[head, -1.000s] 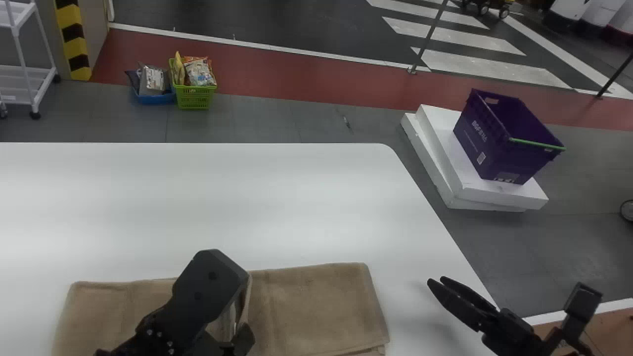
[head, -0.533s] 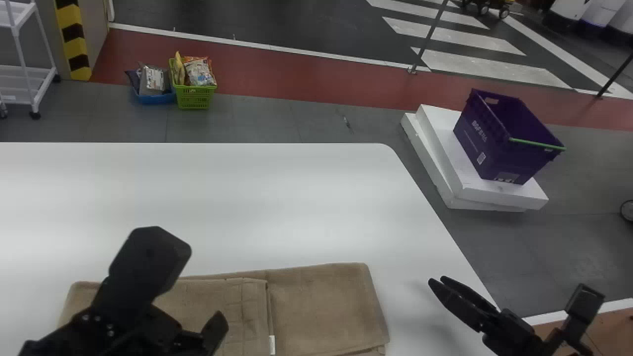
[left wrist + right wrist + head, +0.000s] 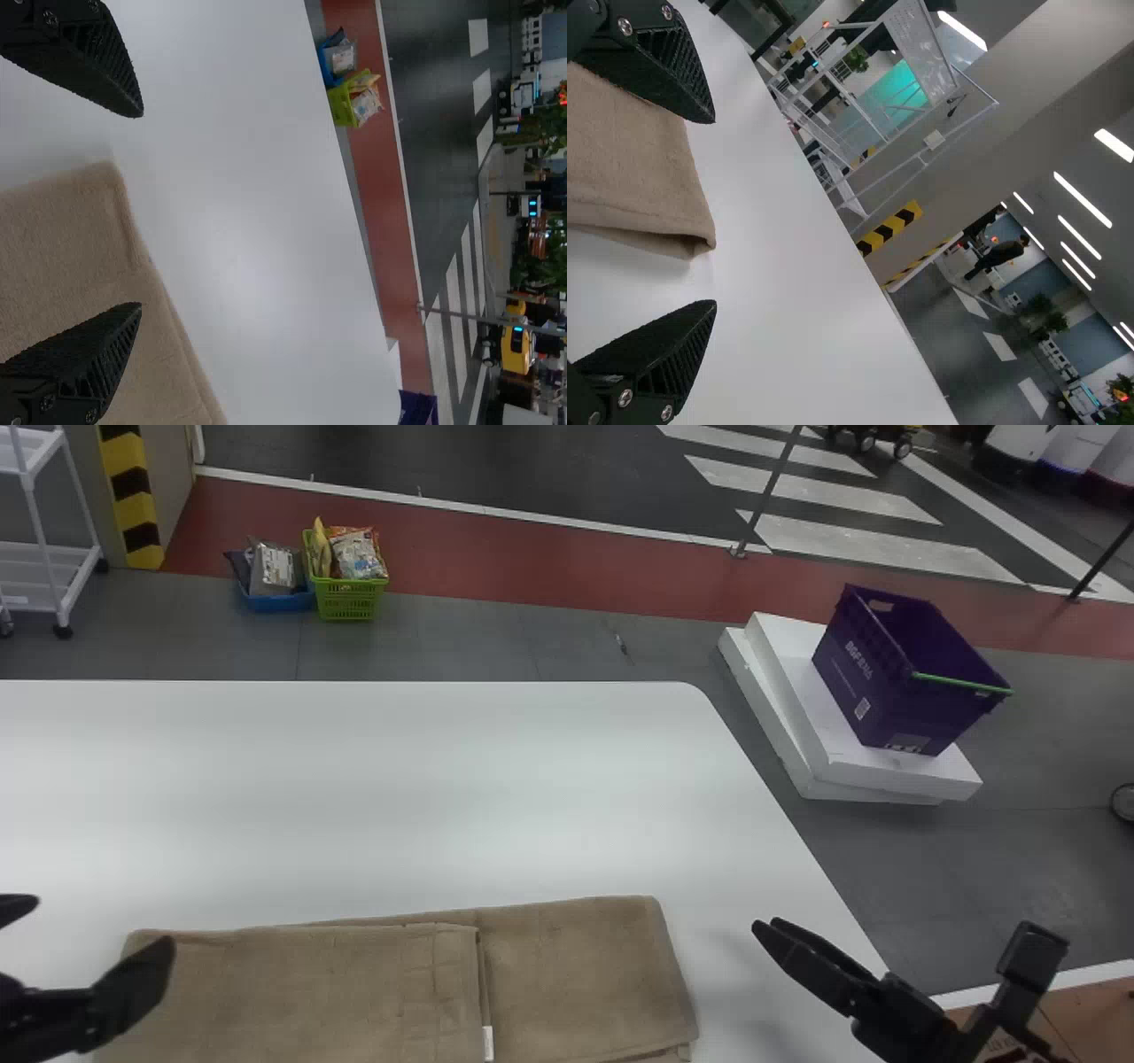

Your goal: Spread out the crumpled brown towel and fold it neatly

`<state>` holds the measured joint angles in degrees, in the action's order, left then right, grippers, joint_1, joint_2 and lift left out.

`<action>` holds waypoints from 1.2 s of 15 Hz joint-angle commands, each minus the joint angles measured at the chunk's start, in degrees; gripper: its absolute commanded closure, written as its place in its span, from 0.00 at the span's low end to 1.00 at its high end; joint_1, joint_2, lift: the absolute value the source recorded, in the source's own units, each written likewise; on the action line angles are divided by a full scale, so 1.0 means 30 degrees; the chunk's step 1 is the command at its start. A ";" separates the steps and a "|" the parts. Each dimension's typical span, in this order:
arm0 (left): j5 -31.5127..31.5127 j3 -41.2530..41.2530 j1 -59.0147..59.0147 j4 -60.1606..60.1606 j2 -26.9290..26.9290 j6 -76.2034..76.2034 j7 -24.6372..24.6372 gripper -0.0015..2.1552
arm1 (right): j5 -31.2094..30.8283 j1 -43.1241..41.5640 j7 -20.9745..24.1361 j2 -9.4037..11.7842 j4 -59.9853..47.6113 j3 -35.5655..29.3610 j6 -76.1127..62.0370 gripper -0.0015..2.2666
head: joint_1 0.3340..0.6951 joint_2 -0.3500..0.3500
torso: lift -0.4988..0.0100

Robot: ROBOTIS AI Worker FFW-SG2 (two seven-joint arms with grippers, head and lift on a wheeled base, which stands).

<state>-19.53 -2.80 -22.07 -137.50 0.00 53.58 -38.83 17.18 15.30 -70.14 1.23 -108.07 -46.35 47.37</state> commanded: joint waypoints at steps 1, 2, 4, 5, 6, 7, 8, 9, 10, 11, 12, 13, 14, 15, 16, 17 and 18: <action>0.2643 -0.3286 -0.0142 0.0571 -0.0048 -0.1584 -0.0182 0.02 | -0.0013 0.0058 0.0000 -0.0427 -0.1478 0.0450 0.1482 0.03 | 1.00 0.08 | 0.73; 0.4459 -0.4838 -0.0230 0.1157 -0.0048 -0.2815 -0.0211 0.02 | -0.0043 0.0087 0.0000 -0.0427 -0.2210 0.0713 0.2009 0.02 | 1.00 0.19 | 0.73; 0.6715 -0.6684 -0.0523 0.2387 -0.0048 -0.5217 -0.0240 0.02 | 0.0045 0.0116 0.0029 -0.0427 -0.3353 0.1417 0.3943 0.02 | 1.00 0.29 | 0.73; 0.7067 -0.7358 -0.0611 0.3032 -0.0048 -0.6858 -0.0387 0.02 | 0.0045 0.0116 0.0058 -0.0427 -0.3968 0.1915 0.5115 0.02 | 1.00 0.34 | 0.73; 0.7535 -0.7973 -0.0611 0.3647 -0.0048 -0.7619 -0.0826 0.02 | 0.0045 0.0116 0.0234 -0.0427 -0.4554 0.2442 0.6287 0.02 | 1.00 0.44 | 0.73; 0.8034 -0.8413 -0.0728 0.4175 -0.0048 -0.8088 -0.1149 0.02 | -0.0013 0.0116 0.0439 -0.0427 -0.5081 0.2881 0.7224 0.03 | 1.00 0.49 | 0.73; 0.8414 -0.8764 -0.0904 0.4673 -0.0048 -0.8557 -0.1354 0.02 | -0.0218 0.0146 0.0879 -0.0427 -0.5726 0.3438 0.8572 0.03 | 1.00 0.54 | 0.73; 0.8649 -0.9145 -0.1021 0.5024 -0.0048 -0.9143 -0.1676 0.02 | -0.0336 0.0263 0.1523 -0.0427 -0.6312 0.3995 0.9744 0.04 | 1.00 0.58 | 0.73; 0.8912 -0.9643 -0.1109 0.5171 -0.0048 -0.9201 -0.2086 0.02 | -0.0570 0.0497 0.2461 -0.0427 -0.7103 0.4610 1.0740 0.04 | 1.00 0.63 | 0.73; 0.9059 -0.9907 -0.1138 0.5200 -0.0048 -0.9201 -0.2408 0.02 | -0.0834 0.0556 0.3457 -0.0427 -0.7865 0.5167 1.2146 0.04 | 1.00 0.67 | 0.73; 0.9293 -1.0170 -0.1138 0.5288 -0.0048 -0.9201 -0.2613 0.02 | -0.0921 0.0526 0.4306 -0.0427 -0.8480 0.5723 1.3377 0.04 | 1.00 0.73 | 0.73; 0.9410 -1.0375 -0.1138 0.5405 -0.0048 -0.9201 -0.2672 0.03 | -0.0980 0.0468 0.4980 -0.0427 -0.8949 0.6192 1.4236 0.04 | 1.00 0.77 | 0.73; 0.9498 -1.0463 -0.1138 0.5493 -0.0048 -0.9201 -0.2701 0.03 | -0.1185 0.0351 0.5918 -0.0427 -0.9359 0.6836 1.4236 0.04 | 1.00 0.80 | 0.73; 0.9528 -1.0493 -0.1109 0.5581 -0.0048 -0.9260 -0.2731 0.03 | -0.1361 -0.0030 0.6797 -0.0427 -0.9652 0.7335 1.4236 0.05 | 1.00 0.83 | 0.73; 0.9528 -1.0522 -0.1080 0.5757 -0.0048 -0.9377 -0.2789 0.03 | -0.1478 -0.0733 0.7470 -0.0427 -0.9740 0.7627 1.4236 0.06 | 1.00 0.85 | 0.73; 0.9528 -1.0522 -0.1050 0.5874 -0.0048 -0.9553 -0.2848 0.03 | -0.1478 -0.1612 0.8144 -0.0427 -0.9827 0.7920 1.4236 0.07 | 1.00 0.87 | 0.73; 0.9528 -1.0639 -0.0992 0.5991 -0.0048 -0.9553 -0.3082 0.03 | -0.1859 -0.2345 0.8642 -0.0427 -1.0003 0.8360 1.4236 0.09 | 1.00 0.87 | 0.73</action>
<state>9.04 -34.43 -25.25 -120.03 0.00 25.14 -47.67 12.63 11.40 -45.09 0.00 -137.43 -22.89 89.94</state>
